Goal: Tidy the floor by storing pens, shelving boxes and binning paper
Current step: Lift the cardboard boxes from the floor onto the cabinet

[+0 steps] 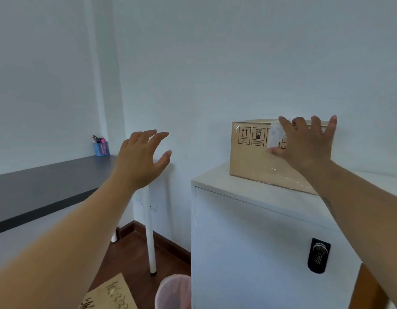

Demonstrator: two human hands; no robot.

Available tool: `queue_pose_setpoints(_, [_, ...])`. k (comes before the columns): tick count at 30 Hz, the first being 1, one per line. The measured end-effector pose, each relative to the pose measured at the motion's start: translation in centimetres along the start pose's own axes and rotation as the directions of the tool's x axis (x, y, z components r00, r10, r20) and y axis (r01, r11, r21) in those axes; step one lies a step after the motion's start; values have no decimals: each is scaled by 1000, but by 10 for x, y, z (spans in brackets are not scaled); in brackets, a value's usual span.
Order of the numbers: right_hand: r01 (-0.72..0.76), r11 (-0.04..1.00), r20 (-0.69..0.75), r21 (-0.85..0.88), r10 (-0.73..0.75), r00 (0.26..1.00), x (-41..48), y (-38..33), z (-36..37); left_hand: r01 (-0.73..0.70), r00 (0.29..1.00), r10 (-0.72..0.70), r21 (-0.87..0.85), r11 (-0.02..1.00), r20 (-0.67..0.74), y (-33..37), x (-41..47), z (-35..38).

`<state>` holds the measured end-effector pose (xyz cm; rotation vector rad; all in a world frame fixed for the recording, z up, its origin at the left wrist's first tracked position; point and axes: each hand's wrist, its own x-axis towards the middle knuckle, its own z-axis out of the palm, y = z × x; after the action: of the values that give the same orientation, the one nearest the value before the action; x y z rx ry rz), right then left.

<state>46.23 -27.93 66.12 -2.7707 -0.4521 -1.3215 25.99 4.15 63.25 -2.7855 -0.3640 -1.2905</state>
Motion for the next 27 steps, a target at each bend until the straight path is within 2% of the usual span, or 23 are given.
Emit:
queue_pose_setpoints(4, [26,999,-82,-34,-29,996,3,-15,4,71,997,-71,12,997,15,-14,-6,8])
queue_pose_setpoints(10, [74,997,-158,16,-71,985,12,-34,19,11,995,-9,-17,1000,97,8,2,48])
queue_pose_setpoints(17, [104,994,-207,15,-99,973,2,-36,30,-56,992,55,3,998,117,28,4,80])
queue_pose_setpoints(20, [144,986,-215,84,-124,969,-14,-56,33,-12,994,11,13,1000,108,14,-8,74])
queue_pose_setpoints(22, [191,967,-168,168,-163,972,-26,-86,37,23,994,-24,15,1000,110,1,-22,70])
queue_pose_setpoints(25, [338,879,-102,337,-323,941,-45,-144,36,70,986,-78,66,995,145,-22,-54,69])
queue_pose_setpoints(27, [419,800,-119,430,-409,905,-55,-181,37,155,971,-164,60,986,177,-38,-77,71])
